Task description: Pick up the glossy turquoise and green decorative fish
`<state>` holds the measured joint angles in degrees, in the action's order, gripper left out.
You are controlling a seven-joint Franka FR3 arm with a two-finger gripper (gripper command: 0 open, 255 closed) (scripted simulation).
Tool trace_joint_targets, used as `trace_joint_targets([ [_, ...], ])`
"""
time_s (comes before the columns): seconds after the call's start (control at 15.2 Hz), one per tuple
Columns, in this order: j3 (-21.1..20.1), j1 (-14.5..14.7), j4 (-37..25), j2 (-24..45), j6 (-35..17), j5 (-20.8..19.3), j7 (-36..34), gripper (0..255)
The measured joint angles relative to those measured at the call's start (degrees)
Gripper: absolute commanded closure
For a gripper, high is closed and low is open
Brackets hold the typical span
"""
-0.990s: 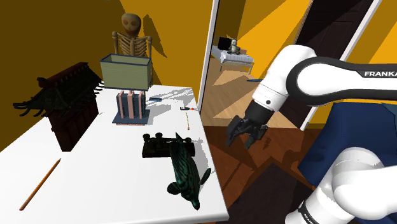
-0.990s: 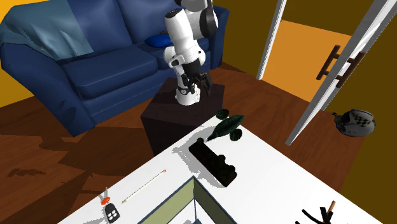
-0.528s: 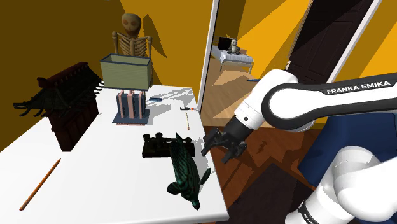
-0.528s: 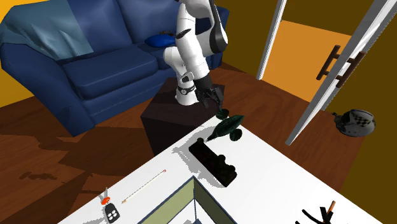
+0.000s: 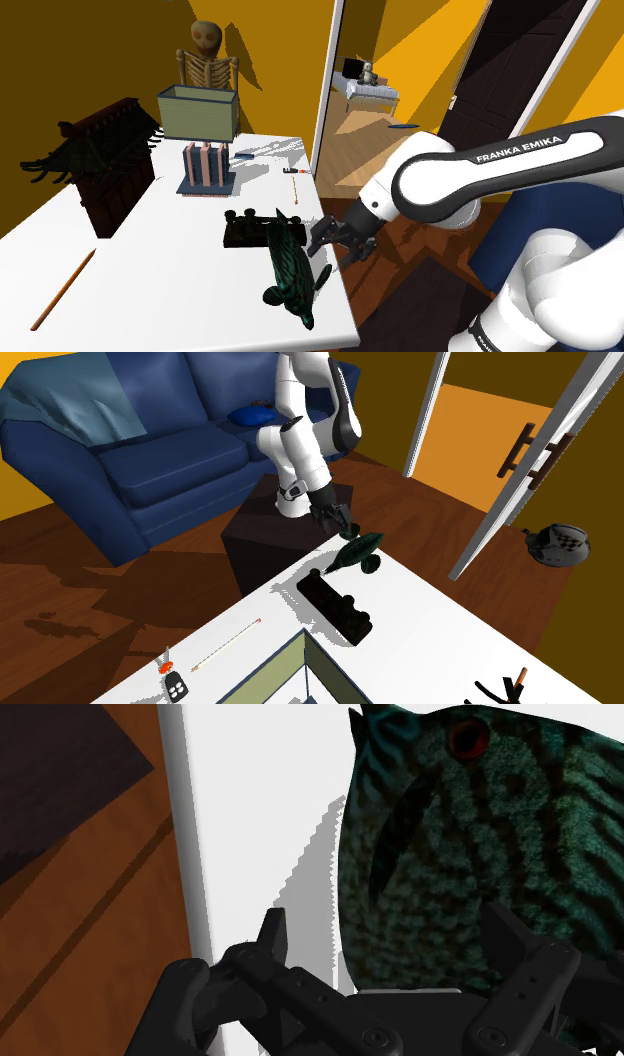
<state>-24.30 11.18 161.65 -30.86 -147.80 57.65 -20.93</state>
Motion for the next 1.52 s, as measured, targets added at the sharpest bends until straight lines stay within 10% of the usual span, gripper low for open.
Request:
trace_joint_targets([
  [0.07, -0.04, 0.23, 0.2, 0.51, -0.66, 0.61, 0.57, 0],
  [0.13, -0.19, 0.42, 0.33, 0.63, -0.98, 0.93, 0.65, 255],
  [1.52, 0.8, -2.25, -2.21, -6.67, 8.23, -6.4, -6.35, 255],
])
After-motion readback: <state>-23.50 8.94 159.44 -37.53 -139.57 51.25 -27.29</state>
